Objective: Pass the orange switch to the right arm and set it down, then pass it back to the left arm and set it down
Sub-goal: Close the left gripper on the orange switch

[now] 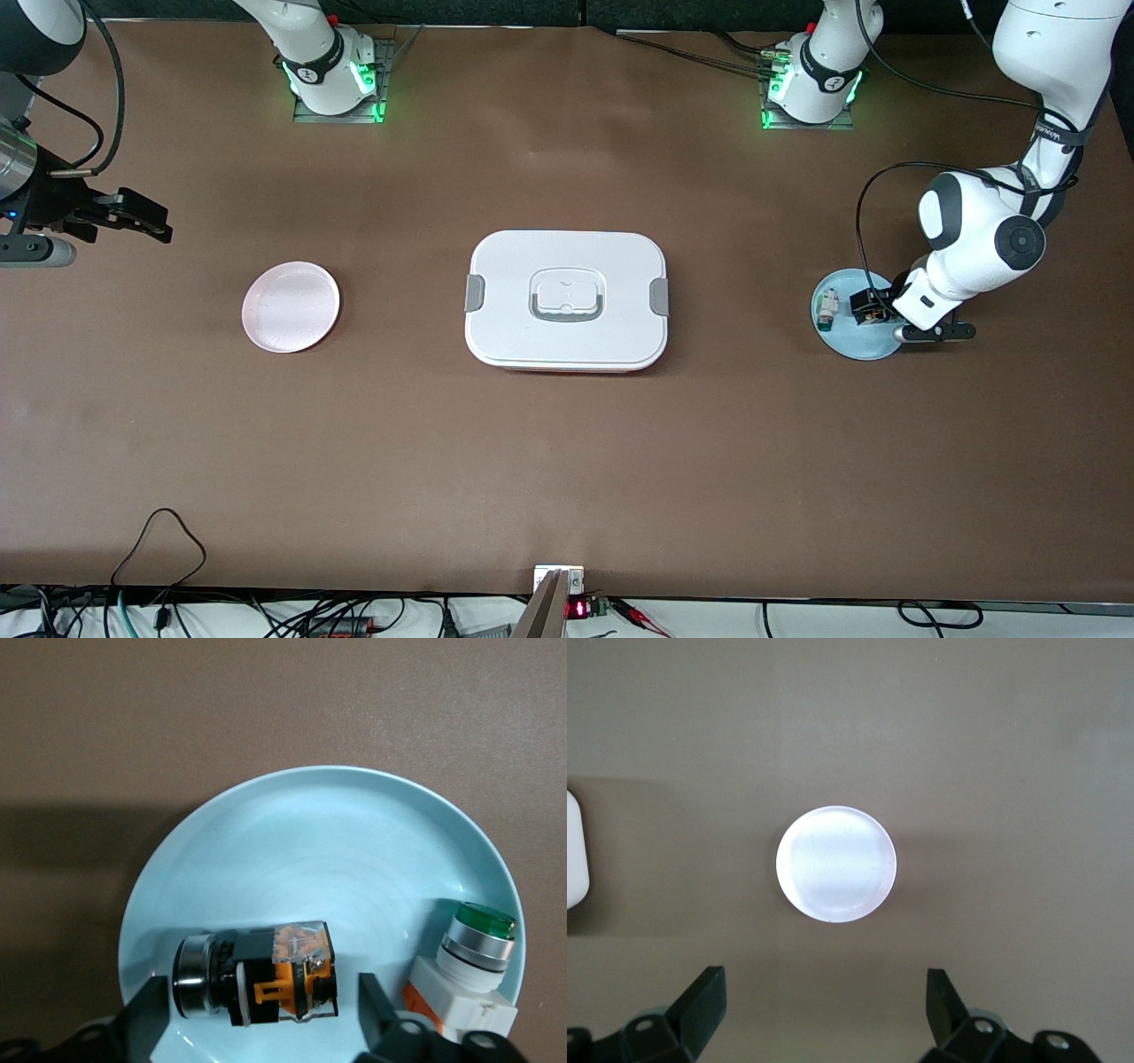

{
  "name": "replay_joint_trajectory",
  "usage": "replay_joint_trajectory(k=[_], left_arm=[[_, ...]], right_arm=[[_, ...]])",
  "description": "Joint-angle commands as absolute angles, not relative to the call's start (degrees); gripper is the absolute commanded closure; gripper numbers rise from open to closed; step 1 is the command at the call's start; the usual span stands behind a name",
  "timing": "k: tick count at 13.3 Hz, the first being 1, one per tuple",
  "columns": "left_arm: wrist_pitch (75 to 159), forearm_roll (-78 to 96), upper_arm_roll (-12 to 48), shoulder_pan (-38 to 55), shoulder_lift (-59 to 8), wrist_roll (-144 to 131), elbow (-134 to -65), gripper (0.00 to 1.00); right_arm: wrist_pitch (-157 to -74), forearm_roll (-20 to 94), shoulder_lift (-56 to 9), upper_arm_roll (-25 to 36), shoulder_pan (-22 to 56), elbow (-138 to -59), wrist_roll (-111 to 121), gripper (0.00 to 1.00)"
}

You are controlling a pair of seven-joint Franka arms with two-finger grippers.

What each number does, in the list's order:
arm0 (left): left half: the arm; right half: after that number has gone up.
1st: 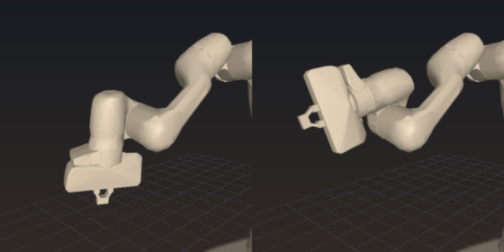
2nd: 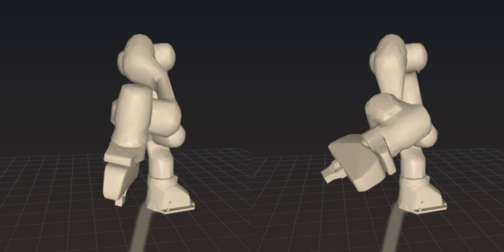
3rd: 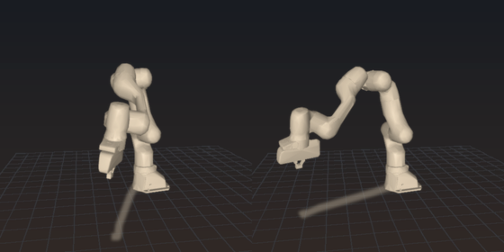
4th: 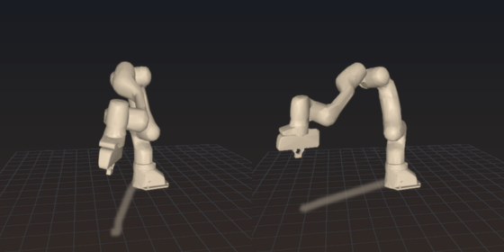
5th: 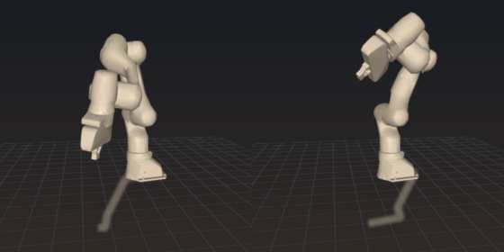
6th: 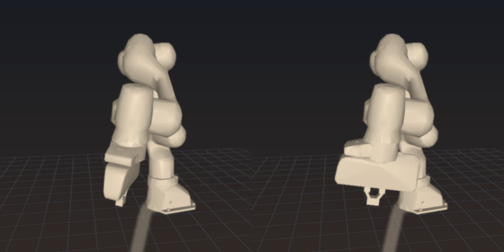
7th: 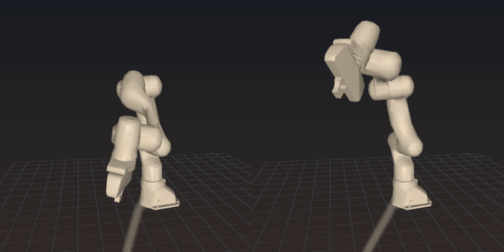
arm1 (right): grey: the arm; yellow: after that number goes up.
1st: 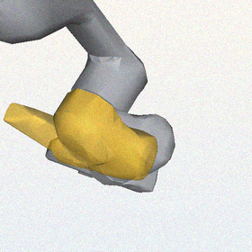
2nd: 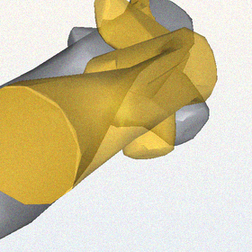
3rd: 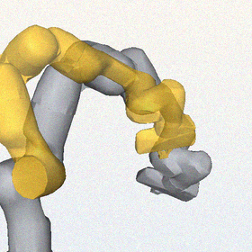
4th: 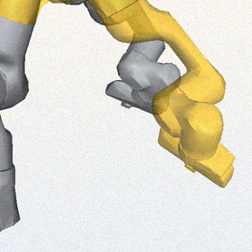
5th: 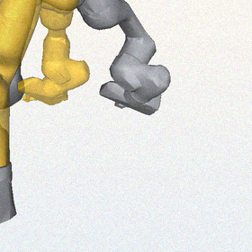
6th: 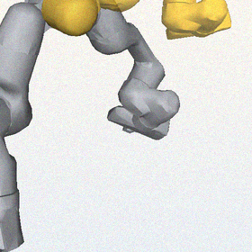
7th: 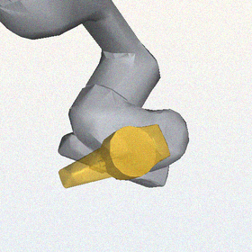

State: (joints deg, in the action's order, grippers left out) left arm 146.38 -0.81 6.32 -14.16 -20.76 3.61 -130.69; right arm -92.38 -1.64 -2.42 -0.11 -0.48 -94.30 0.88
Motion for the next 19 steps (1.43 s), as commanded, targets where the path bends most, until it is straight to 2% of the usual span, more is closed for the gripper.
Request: replay_joint_trajectory(k=[1, 3, 4, 5, 12, 16, 19], left_arm=[[146.6, 0.4, 7.0, -14.6, -21.2, 4.8, -130.2, 0.5], [146.4, 0.4, 7.3, -14.6, -21.1, 7.2, -130.1, 0.71], [146.1, 0.4, 7.4, -14.6, -20.9, 8.0, -129.9, 0.78], [145.6, 0.4, 7.4, -14.5, -20.4, 8.2, -129.7, 0.81], [131.9, 0.4, 10.4, -14.2, -13.6, 7.5, -126.8, 0.84], [111.3, 2.3, 16.4, -14.4, -9.2, 0.3, -119.2, 0.83], [94.3, 8.6, 20.3, -14.2, -9.0, -8.4, -109.4, 0.84]], right_arm=[[-87.9, -1.5, -2.2, 0.1, -0.6, -92.6, 1.7, 0.0], [-86.9, -1.7, -1.9, 0.3, -0.6, -92.7, 3.4, 0.0], [-87.1, -1.7, -1.9, 0.3, -0.6, -92.7, 3.7, 0.0], [-87.4, -1.7, -1.6, 0.3, -0.6, -93.2, 3.7, 0.0], [-92.6, -1.7, 0.3, 0.3, -0.5, -97.1, 3.1, 0.0], [-93.9, -1.7, 1.3, 0.3, -0.5, -99.0, 3.0, 0.0], [-94.7, -1.7, 1.9, 0.3, -0.6, -100.1, 3.0, 0.0]])
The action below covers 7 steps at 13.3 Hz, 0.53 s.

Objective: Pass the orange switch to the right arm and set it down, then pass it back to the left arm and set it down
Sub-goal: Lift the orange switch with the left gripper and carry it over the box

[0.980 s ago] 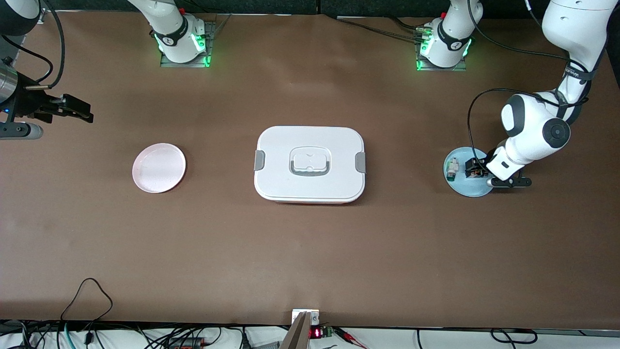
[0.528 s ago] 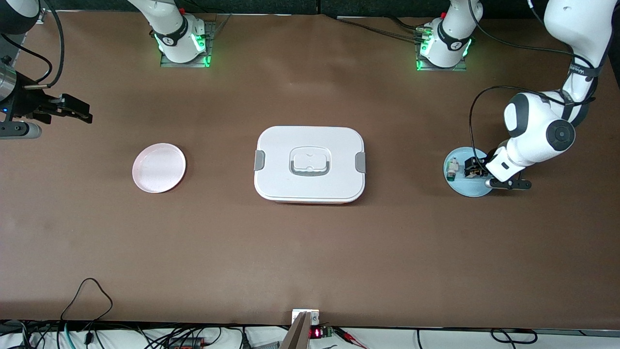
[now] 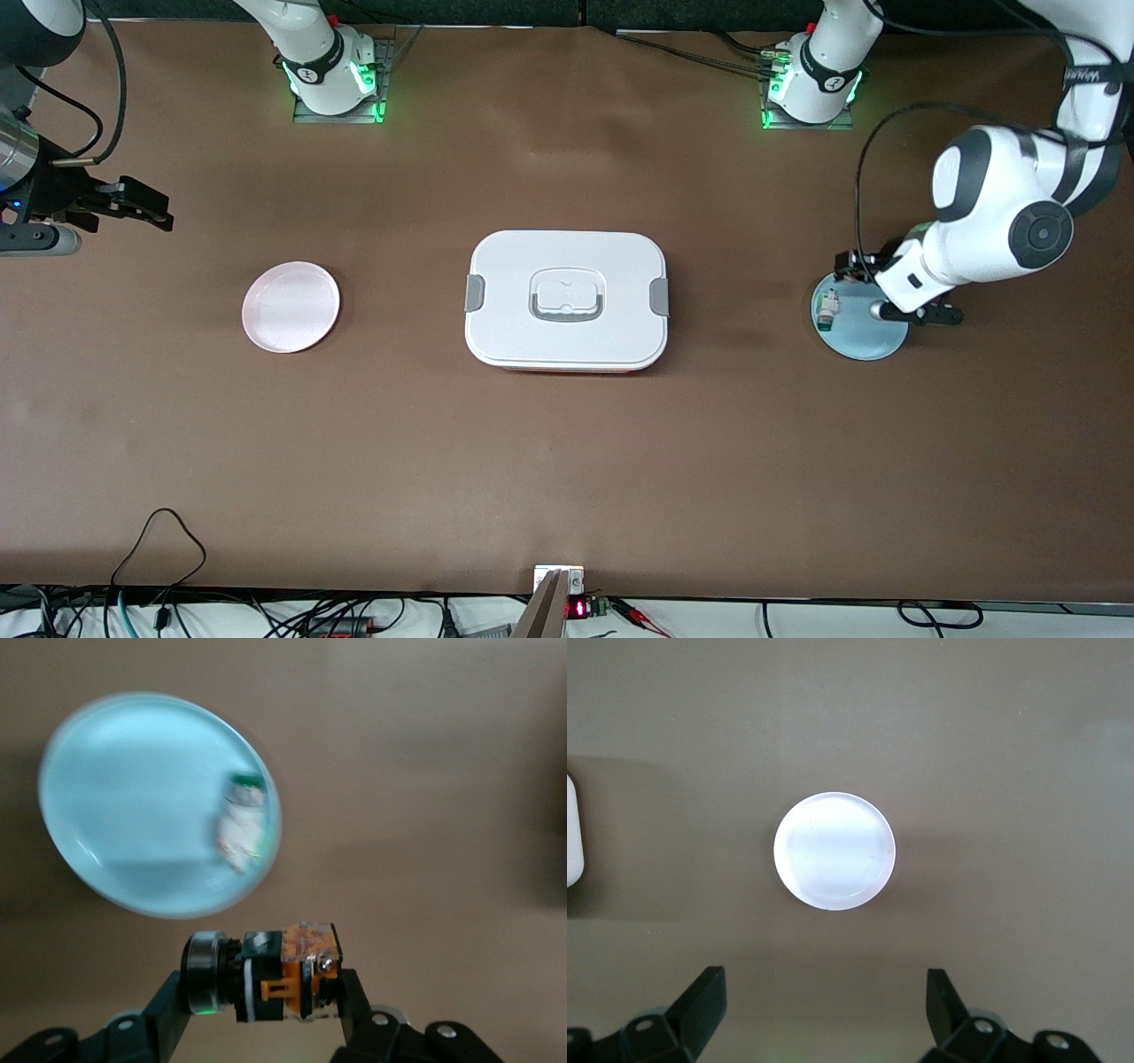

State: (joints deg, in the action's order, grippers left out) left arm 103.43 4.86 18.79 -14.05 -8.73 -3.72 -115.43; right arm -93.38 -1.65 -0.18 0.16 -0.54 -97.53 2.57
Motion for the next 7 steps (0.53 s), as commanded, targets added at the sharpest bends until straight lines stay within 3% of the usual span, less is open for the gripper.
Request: replay_joint_trajectory(k=[1, 7], left_arm=[[89.9, 10.5, 21.5, -14.2, -9.0, -11.2, -106.6, 0.85], [72.3, 24.6, 27.6, -14.1, -8.9, -31.3, -94.8, 0.91]], right_arm=[[-94.7, -1.6, 1.8, 0.3, -0.6, -100.0, 3.0, 0.0], [-93.0, -1.7, 0.3, 0.0, -0.4, -97.9, 3.9, 0.0]])
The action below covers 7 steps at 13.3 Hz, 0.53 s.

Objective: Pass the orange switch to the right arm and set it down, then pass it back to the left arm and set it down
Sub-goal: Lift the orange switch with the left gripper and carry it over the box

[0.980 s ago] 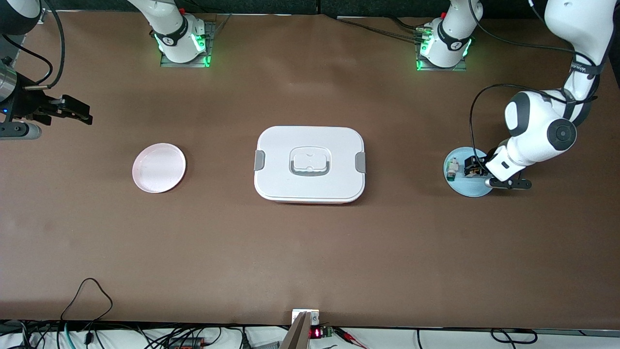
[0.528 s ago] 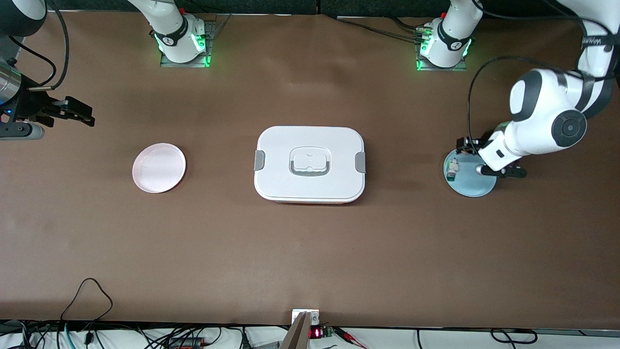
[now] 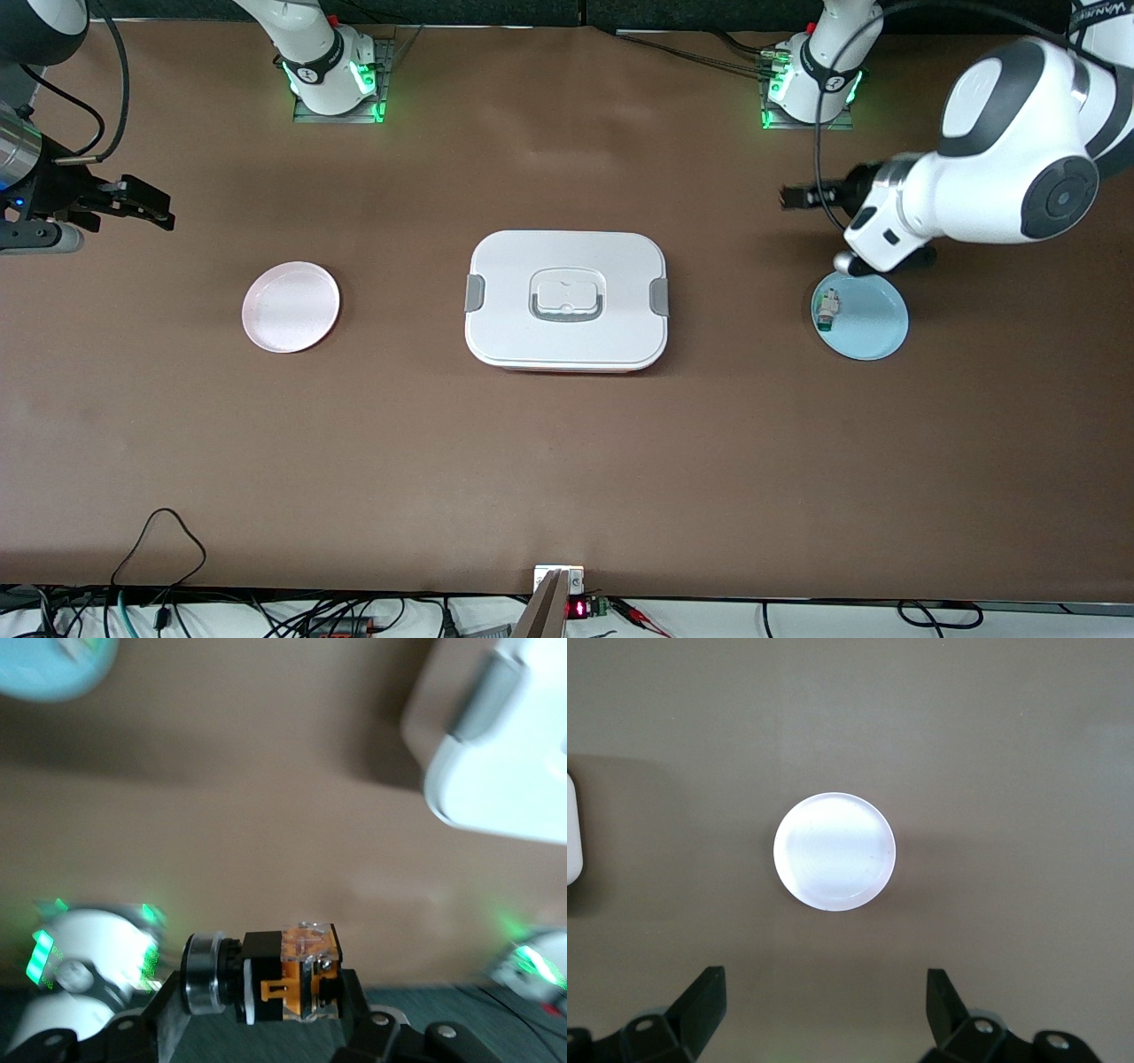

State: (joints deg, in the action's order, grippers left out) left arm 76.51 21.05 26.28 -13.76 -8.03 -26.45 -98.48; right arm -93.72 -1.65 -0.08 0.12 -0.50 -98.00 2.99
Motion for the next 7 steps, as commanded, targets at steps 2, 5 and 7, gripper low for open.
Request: replay_joint_trajectory(k=[2, 5, 7], left_arm=[[69.2, 27.7, 31.1, -14.2, -8.8, -37.8, -91.9, 0.91], [69.0, 39.4, 34.5, -14.1, -9.1, -52.0, -88.1, 0.95], [71.4, 48.2, 34.5, -14.0, -9.6, -57.4, -88.0, 0.95]], right_arm=[[-92.5, -1.1, 0.3, 0.5, -1.0, -97.4, 6.6, 0.0], [-90.6, -1.2, 0.9, 0.1, -0.5, -96.8, 7.9, 0.0], [-89.5, -0.5, 1.4, -0.3, -0.1, -94.9, 7.6, 0.0]])
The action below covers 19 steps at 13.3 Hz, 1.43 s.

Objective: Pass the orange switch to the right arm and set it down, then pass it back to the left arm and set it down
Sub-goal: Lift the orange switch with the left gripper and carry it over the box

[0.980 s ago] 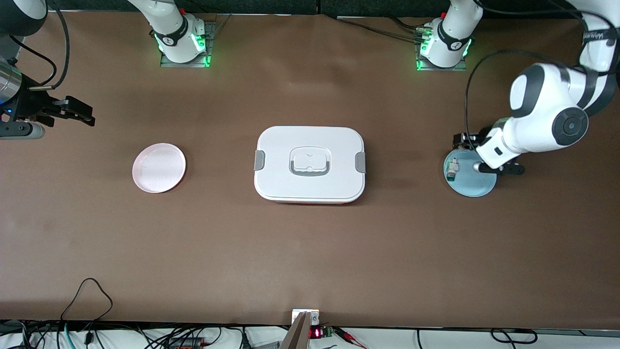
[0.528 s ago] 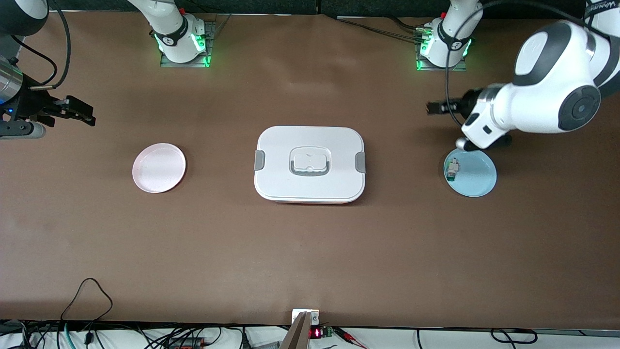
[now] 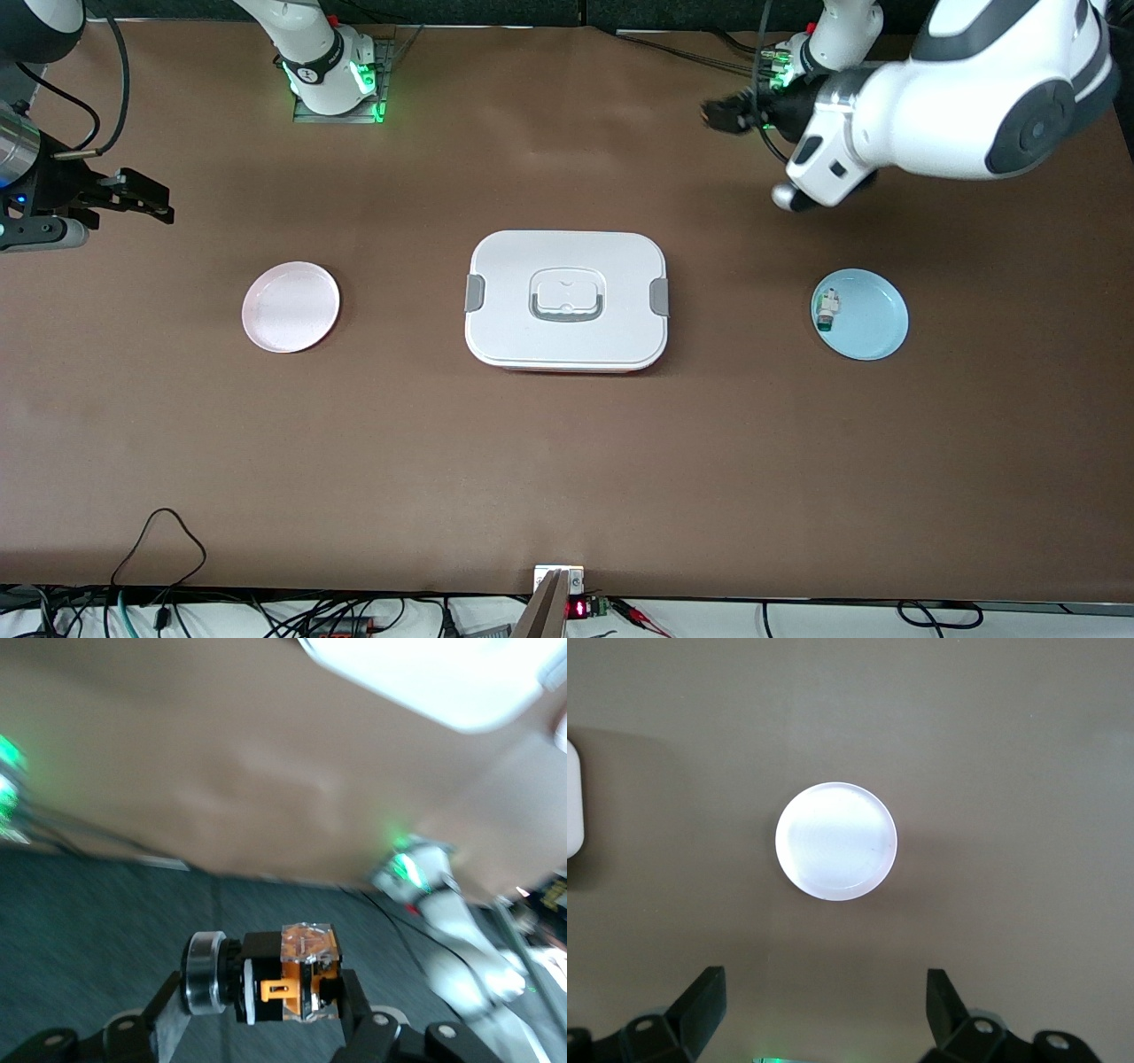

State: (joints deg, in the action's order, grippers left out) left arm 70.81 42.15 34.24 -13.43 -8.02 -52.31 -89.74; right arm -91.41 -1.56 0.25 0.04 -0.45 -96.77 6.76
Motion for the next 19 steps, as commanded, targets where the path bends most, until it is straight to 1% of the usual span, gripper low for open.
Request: replay_joint_trajectory(k=[1, 3, 5, 8, 10, 12, 14, 17, 19], left_arm=[[73.5, 51.7, 34.6, -14.0, -10.3, -59.5, -88.4, 0.96], [79.1, 60.5, 34.6, -13.5, -12.4, -64.6, -88.7, 0.96], [85.2, 64.9, 34.6, -11.0, -14.7, -68.3, -88.7, 0.97], [91.0, 72.9, 34.6, -9.3, -17.7, -70.0, -88.7, 0.99], [96.3, 77.4, 34.6, -7.5, -18.8, -71.0, -88.8, 0.99], [104.5, 79.4, 34.6, -3.5, -19.3, -73.6, -88.7, 0.99], [111.9, 80.4, 34.5, 0.8, -19.9, -75.5, -88.3, 0.99], [118.0, 81.9, 34.5, 3.5, -20.7, -77.9, -88.3, 0.99], [119.2, 83.1, 34.5, 3.7, -20.7, -77.9, -88.4, 0.99]], right_arm=[[-89.4, 1.4, 1.4, -0.4, 0.3, -94.5, 7.6, 0.0], [-89.3, 7.4, 1.3, -0.1, 0.4, -94.4, 7.6, 0.0], [-89.5, 12.8, 0.4, 0.1, -0.2, -94.4, 7.7, 0.0], [-89.9, 19.6, -1.4, 0.1, -0.1, -94.6, 7.8, 0.0], [-89.4, 27.7, -3.2, 0.1, -0.1, -94.8, 7.9, 0.0], [-90.3, 34.6, -4.7, 0.0, 0.4, -95.0, 7.9, 0.0], [-91.8, 43.3, -4.8, -0.5, 1.0, -96.1, 8.0, 0.0], [-93.0, 56.2, -4.7, -0.5, 3.2, -96.6, 8.5, 0.0], [-94.1, 62.2, -5.4, -0.5, 4.7, -98.4, 8.9, 0.0]])
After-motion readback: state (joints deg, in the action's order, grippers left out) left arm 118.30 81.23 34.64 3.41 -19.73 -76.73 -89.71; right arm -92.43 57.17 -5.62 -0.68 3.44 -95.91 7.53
